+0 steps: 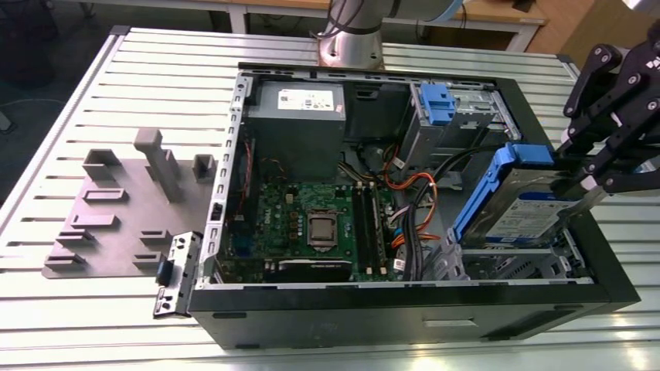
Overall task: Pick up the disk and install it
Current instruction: 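Insert the disk into the insertion slot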
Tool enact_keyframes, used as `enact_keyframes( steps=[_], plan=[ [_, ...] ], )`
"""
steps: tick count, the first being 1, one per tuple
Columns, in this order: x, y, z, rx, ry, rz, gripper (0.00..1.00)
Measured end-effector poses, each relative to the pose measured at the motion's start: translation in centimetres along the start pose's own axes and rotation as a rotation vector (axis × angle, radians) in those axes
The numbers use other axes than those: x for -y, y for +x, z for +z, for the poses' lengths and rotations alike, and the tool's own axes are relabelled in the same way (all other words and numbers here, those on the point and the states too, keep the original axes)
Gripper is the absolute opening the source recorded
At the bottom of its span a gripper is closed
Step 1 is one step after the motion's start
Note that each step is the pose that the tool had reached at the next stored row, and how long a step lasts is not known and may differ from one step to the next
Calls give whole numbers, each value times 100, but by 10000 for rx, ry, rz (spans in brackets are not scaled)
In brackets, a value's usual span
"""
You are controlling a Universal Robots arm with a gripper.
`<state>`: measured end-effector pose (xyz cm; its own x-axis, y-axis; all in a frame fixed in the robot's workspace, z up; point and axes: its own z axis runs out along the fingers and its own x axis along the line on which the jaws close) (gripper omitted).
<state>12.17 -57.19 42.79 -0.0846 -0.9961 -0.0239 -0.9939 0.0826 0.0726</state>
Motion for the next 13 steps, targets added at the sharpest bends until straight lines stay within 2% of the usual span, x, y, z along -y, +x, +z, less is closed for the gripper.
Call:
enact_keyframes(
  steps=[5, 11, 13],
  plan=[
    [0, 0, -21, 17, 2, -3, 35],
    [-3, -1, -61, -4, 1, 0, 35],
    [-2, 3, -63, -33, 3, 3, 35]
  ],
)
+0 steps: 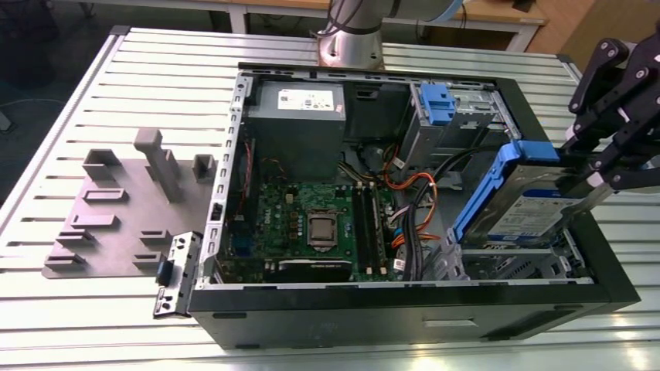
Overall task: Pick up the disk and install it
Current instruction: 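Insert the disk into the insertion slot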
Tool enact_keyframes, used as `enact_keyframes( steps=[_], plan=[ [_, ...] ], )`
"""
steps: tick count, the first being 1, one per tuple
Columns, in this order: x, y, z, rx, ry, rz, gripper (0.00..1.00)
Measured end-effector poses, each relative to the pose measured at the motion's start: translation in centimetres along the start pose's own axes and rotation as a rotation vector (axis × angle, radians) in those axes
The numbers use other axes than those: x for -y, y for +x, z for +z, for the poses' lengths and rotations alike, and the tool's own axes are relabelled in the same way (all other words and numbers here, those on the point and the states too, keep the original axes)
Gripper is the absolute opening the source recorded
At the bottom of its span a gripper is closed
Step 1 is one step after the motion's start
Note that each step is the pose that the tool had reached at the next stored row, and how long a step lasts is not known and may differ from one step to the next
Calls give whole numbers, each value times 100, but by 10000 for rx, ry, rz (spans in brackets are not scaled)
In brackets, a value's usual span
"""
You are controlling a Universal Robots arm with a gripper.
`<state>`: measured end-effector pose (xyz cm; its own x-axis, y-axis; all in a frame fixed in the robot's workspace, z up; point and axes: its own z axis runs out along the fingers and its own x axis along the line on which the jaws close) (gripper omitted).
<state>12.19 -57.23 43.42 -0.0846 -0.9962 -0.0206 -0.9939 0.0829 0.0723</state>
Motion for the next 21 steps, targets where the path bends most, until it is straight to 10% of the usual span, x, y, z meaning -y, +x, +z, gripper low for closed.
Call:
enact_keyframes(
  steps=[21],
  plan=[
    [22, 19, 8, -179, -21, -478, 35]
  ],
)
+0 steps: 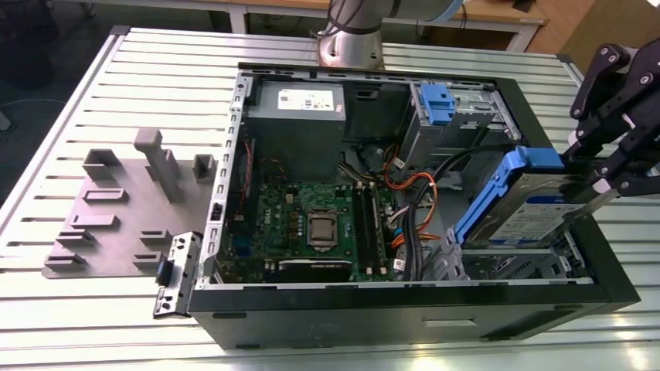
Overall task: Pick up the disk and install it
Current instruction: 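Insert the disk into the insertion slot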
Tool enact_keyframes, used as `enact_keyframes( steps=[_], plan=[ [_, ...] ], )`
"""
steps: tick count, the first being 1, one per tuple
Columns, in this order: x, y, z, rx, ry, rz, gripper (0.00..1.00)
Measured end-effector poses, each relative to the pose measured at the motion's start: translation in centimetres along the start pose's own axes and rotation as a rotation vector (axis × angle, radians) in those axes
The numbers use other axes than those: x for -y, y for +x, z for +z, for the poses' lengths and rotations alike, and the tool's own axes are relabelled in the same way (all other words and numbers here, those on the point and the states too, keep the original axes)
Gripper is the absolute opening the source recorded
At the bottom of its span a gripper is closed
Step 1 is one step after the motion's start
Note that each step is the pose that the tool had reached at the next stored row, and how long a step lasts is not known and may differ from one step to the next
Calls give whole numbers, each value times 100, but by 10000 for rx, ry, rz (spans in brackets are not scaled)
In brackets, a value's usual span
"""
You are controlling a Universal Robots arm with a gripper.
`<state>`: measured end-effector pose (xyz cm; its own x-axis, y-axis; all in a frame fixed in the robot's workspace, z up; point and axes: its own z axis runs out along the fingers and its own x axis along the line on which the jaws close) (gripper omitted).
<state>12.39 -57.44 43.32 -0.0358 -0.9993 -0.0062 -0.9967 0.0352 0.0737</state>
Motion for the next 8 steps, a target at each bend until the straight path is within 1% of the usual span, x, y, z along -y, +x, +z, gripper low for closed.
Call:
enact_keyframes(
  steps=[4, 8],
  plan=[
    [2, 0, 30, -9, 0, -45, 35],
    [7, 0, 99, -9, -1, -92, 35]
  ],
)
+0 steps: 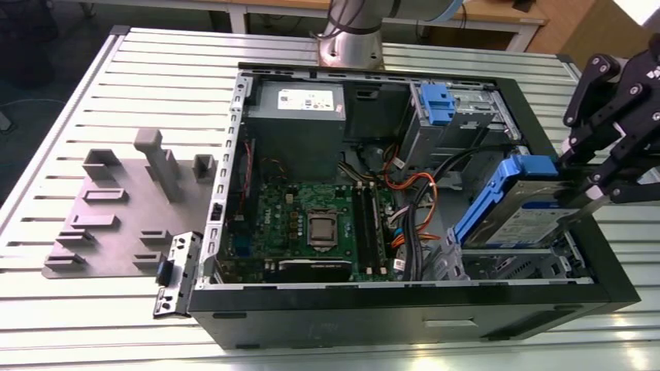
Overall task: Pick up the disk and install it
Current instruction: 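Insert the disk into the insertion slot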
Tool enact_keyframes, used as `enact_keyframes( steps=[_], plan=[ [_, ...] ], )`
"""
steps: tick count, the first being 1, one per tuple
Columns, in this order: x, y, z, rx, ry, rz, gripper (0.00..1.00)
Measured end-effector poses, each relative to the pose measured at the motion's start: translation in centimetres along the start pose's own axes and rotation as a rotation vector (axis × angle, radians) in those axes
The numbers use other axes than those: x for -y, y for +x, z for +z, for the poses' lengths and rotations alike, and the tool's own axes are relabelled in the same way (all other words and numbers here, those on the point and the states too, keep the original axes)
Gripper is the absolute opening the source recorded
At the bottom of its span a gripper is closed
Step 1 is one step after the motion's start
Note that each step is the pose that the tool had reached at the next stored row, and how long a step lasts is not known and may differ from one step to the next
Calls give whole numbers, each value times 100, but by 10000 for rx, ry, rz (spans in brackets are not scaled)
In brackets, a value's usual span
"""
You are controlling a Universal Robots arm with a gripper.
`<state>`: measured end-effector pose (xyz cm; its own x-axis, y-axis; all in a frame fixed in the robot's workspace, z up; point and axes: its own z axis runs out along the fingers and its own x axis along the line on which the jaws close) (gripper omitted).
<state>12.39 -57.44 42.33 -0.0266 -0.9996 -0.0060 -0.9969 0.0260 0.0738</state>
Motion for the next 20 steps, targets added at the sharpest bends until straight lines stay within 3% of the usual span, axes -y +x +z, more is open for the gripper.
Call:
enact_keyframes(
  steps=[16, 20],
  plan=[
    [23, 2, 312, -13, -1, -172, 35],
    [32, 3, 421, -17, -1, -227, 35]
  ],
)
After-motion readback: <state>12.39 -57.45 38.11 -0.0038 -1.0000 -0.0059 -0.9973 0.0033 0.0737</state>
